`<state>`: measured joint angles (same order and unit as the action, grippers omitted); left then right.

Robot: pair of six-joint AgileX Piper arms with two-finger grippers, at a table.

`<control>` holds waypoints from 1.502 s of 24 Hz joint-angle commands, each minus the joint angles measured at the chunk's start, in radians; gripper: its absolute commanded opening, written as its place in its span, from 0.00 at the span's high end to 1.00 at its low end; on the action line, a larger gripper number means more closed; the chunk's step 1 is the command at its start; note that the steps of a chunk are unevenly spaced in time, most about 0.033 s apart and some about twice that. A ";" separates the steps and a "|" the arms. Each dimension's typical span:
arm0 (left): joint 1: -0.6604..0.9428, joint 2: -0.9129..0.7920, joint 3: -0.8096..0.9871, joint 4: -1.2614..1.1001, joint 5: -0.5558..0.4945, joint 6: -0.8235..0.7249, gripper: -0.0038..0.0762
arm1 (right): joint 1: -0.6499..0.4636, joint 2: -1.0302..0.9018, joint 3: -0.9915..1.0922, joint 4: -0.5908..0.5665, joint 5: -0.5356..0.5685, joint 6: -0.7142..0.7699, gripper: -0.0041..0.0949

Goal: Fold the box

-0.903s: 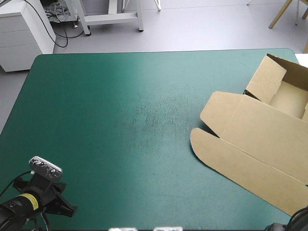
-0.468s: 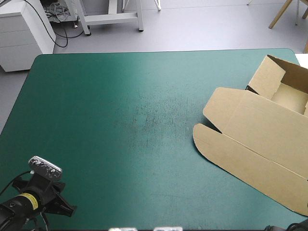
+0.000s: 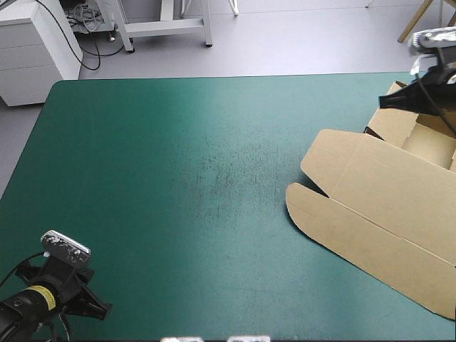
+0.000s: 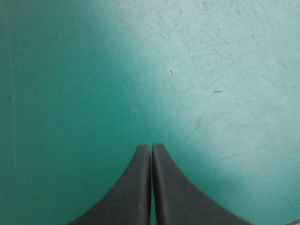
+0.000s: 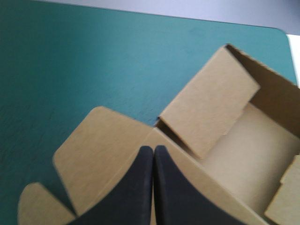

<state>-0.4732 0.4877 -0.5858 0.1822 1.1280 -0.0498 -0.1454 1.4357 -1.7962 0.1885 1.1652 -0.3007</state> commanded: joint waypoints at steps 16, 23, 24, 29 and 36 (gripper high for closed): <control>0.000 -0.119 -0.022 -0.012 -0.127 0.006 0.96 | 0.220 -0.707 0.891 -0.016 -0.104 0.040 0.98; 0.000 -0.237 0.017 -0.058 -0.122 0.006 0.96 | 0.220 -1.032 1.100 0.002 -0.109 0.040 0.98; 0.000 -0.246 0.029 -0.071 -0.122 0.006 0.96 | 0.220 -1.055 1.112 0.002 -0.116 0.040 0.98; 0.000 -0.266 0.086 -0.076 -0.107 0.006 0.96 | 0.220 -1.145 1.168 0.002 -0.154 0.040 0.98; 0.000 -0.266 0.086 -0.078 -0.107 0.006 0.96 | 0.220 -1.160 1.228 -0.002 -0.191 0.051 0.98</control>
<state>-0.4732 0.2086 -0.4780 0.1071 1.0744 -0.0416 0.0715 0.2641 -0.5486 0.1764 1.0503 -0.2526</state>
